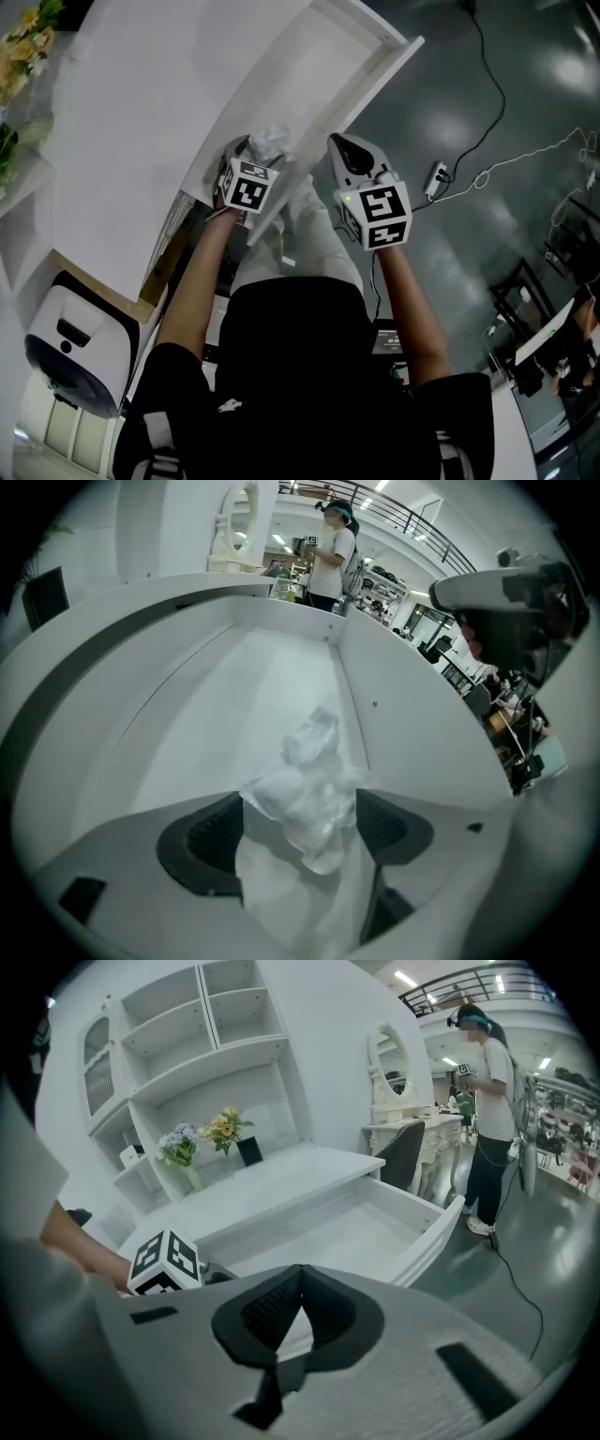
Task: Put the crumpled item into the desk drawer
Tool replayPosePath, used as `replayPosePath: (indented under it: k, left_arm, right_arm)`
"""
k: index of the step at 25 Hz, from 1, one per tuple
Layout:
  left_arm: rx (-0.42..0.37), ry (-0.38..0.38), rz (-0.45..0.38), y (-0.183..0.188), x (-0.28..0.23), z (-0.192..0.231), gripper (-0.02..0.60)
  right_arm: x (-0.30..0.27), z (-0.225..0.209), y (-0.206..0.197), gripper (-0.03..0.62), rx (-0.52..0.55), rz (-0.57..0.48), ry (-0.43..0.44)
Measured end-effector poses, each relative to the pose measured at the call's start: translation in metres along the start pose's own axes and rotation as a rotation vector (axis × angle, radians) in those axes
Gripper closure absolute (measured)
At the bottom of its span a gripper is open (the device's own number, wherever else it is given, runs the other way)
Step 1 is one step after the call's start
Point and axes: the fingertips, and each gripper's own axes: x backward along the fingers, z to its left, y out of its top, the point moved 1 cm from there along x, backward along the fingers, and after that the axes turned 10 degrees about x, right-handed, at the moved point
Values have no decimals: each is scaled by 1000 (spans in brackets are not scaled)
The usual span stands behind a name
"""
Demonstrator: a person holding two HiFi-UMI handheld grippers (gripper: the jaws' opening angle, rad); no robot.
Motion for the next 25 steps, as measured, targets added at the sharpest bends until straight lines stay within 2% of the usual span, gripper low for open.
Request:
replayPosePath:
  k: [14, 25]
  left_arm:
    - [-10, 25, 15, -4, 10, 5, 235]
    - [-59, -10, 16, 0, 30, -3, 238]
  right_arm:
    - [4, 4, 9, 599, 12, -8, -12]
    - [15, 0, 24, 599, 28, -30, -52]
